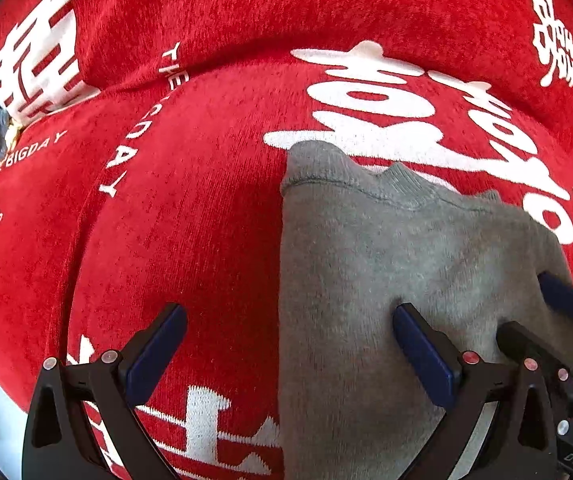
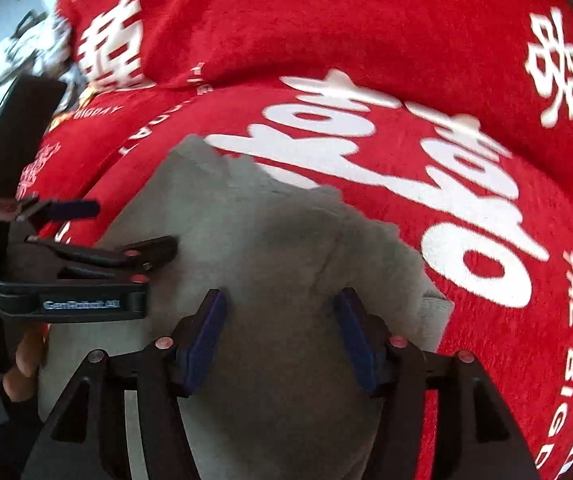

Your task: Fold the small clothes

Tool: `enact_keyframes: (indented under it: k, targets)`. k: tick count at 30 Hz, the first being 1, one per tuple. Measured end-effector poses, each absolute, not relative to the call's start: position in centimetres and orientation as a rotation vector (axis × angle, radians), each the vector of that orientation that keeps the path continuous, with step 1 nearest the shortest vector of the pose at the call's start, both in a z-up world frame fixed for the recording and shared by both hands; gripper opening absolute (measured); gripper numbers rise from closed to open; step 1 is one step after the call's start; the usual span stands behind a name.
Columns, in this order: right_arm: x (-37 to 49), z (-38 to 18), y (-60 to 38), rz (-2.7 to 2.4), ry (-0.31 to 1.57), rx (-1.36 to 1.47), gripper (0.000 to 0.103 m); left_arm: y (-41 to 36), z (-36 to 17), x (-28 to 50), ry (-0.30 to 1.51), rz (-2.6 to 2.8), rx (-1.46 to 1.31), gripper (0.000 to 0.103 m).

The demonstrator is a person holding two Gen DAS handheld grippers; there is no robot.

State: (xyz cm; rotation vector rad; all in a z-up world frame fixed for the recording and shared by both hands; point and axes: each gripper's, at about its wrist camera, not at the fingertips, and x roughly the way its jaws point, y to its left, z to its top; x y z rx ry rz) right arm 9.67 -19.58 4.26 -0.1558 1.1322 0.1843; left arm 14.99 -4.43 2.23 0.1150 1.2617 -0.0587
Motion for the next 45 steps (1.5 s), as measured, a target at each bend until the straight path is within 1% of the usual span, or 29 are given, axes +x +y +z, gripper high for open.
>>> enact_keyframes:
  k: [4, 10, 13, 17, 20, 23, 27, 31, 32, 33, 35, 36, 37, 38, 39, 40, 42, 45]
  targets:
    - [9.1, 5.6, -19.0, 0.171, 1.131, -0.208, 0.062, -4.0, 4.3, 13.9, 1.221, -0.051, 0.123, 0.103]
    - [2.9, 8.4, -17.5, 0.270, 1.047, -0.265, 0.062, -2.4, 8.3, 8.6, 1.128, -0.180, 0.144, 0.103]
    - [-0.3, 8.9, -16.6, 0.327, 1.031, -0.298, 0.062, -2.1, 9.0, 5.9, 1.112, -0.242, 0.177, 0.103]
    - [-3.8, 8.8, -15.9, 0.403, 1.028, -0.311, 0.062, -1.5, 8.7, 2.5, 1.106, -0.296, 0.249, 0.103]
    - [-5.9, 8.7, -16.7, 0.435, 1.047, -0.273, 0.062, -1.3, 8.4, 1.0, 1.108, -0.308, 0.245, 0.103]
    - [-7.3, 8.4, -18.3, 0.425, 1.074, -0.235, 0.062, -1.2, 6.3, 0.9, 1.169, -0.274, 0.234, 0.103]
    - [-8.0, 6.6, -20.0, 0.420, 1.139, -0.159, 0.063, -1.5, 4.3, 0.6, 1.218, -0.273, 0.203, 0.103]
    - [-8.1, 4.5, -19.8, 0.421, 1.190, -0.115, 0.063, -1.6, 4.4, -0.2, 1.208, -0.268, 0.203, 0.103]
    - [-8.1, 4.1, -19.7, 0.419, 1.195, -0.110, 0.062, -1.4, 4.6, -0.3, 1.200, -0.268, 0.199, 0.103]
    - [-8.1, 4.0, -19.5, 0.425, 1.190, -0.106, 0.060, -1.2, 4.6, -0.3, 1.197, -0.266, 0.197, 0.103]
    - [-8.2, 3.8, -19.0, 0.442, 1.178, -0.104, 0.059, -0.8, 3.8, 0.0, 1.231, -0.258, 0.175, 0.103]
    - [-8.1, 3.5, -18.8, 0.439, 1.177, -0.113, 0.053, -0.5, 3.4, 0.2, 1.249, -0.258, 0.162, 0.103]
    - [-7.9, 3.0, -18.7, 0.424, 1.190, -0.124, 0.043, -0.3, 3.1, 0.4, 1.267, -0.257, 0.143, 0.103]
    - [-7.6, 2.6, -18.8, 0.410, 1.210, -0.122, 0.026, -0.2, 2.9, 0.3, 1.272, -0.259, 0.134, 0.103]
    - [-7.4, 2.4, -19.2, 0.389, 1.226, -0.109, 0.016, -0.1, 2.8, 0.3, 1.276, -0.261, 0.125, 0.103]
    - [-7.3, 2.4, -19.9, 0.373, 1.230, -0.082, 0.011, 0.0, 2.8, 0.2, 1.277, -0.262, 0.124, 0.103]
    - [-7.4, 2.7, -20.9, 0.353, 1.243, -0.062, 0.007, -0.1, 2.8, 0.1, 1.275, -0.265, 0.137, 0.103]
    - [-7.7, 2.8, -21.7, 0.330, 1.255, -0.066, 0.006, -0.9, 2.9, -0.2, 1.262, -0.268, 0.175, 0.103]
